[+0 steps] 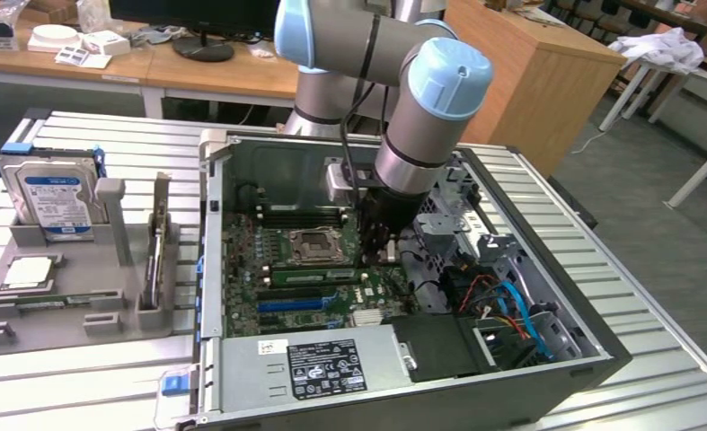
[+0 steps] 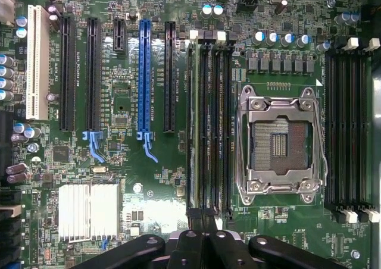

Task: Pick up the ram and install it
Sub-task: 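Press down the ram until it locks into place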

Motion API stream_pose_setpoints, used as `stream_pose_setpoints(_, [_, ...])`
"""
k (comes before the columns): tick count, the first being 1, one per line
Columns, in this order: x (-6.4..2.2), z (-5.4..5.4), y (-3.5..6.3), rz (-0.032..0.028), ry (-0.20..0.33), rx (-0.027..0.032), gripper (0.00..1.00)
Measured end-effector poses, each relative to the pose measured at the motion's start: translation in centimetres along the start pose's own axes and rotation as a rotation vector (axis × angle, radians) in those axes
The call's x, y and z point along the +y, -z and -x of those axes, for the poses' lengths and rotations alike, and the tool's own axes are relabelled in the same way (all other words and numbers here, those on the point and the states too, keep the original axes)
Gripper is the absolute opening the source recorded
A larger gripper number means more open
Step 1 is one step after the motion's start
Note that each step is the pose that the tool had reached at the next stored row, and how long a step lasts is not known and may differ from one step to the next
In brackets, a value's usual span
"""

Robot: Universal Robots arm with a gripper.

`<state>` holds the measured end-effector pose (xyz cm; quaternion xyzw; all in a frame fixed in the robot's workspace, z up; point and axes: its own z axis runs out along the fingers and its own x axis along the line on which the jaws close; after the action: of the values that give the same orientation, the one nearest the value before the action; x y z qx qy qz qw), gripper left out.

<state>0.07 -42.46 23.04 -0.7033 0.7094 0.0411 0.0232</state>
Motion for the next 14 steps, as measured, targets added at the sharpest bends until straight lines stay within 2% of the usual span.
stream_pose_setpoints(14, [0.0,-0.02,-0.24,0.0,0.0,0.0,0.11])
